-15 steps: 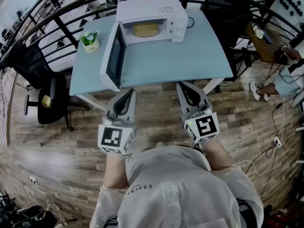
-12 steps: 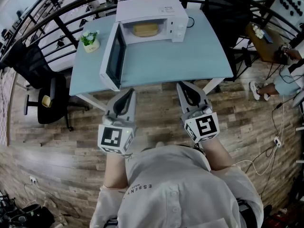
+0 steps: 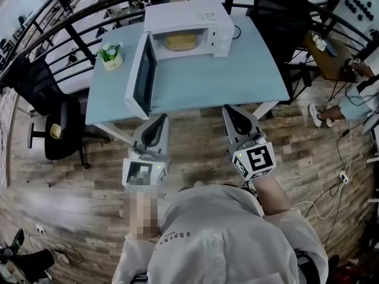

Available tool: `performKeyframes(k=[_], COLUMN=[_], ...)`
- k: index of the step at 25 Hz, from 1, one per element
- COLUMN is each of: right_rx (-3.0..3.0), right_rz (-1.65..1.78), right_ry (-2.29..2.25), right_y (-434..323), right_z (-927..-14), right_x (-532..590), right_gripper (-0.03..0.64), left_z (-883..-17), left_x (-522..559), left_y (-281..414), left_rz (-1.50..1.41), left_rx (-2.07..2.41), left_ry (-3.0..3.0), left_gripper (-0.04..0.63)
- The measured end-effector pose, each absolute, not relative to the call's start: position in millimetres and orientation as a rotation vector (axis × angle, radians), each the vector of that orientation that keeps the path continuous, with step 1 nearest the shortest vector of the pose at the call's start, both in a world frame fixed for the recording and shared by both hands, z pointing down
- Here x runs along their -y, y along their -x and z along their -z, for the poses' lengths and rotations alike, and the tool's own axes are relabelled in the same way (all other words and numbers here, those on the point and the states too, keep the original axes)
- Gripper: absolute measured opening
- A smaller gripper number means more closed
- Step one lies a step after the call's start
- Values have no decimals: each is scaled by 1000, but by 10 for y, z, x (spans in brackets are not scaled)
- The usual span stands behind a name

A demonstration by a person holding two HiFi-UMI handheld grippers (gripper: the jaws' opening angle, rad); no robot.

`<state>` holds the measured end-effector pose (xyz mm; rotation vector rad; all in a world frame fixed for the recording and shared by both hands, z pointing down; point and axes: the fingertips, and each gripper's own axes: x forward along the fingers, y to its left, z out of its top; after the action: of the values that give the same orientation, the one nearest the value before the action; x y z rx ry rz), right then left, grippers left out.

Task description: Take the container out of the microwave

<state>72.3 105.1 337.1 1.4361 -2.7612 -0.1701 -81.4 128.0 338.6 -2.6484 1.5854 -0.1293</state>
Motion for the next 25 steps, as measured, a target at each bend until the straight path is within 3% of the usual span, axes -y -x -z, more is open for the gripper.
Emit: performKeyframes(k=[6, 8, 10, 25], right_rx=[2613, 2585, 2549, 2539], right_rz=[162, 151, 168, 208], right_ry=[-1293, -1256, -1226, -1119], right_y=[-664, -653, -643, -550], right_z=[-3624, -3672, -3708, -3844], right_x=[-934, -873, -806, 76], right_gripper=[29, 185, 202, 218], left_z=[-3469, -3506, -3534, -3611], left_x=[-1240, -1224, -1200, -506], left_y=[863, 877, 891, 899], left_rz=[130, 139, 149, 223], left_rx=[-1583, -1587, -1593, -1654], left_ry=[2679, 2690, 2695, 2657], left_gripper=[2, 2, 2, 2])
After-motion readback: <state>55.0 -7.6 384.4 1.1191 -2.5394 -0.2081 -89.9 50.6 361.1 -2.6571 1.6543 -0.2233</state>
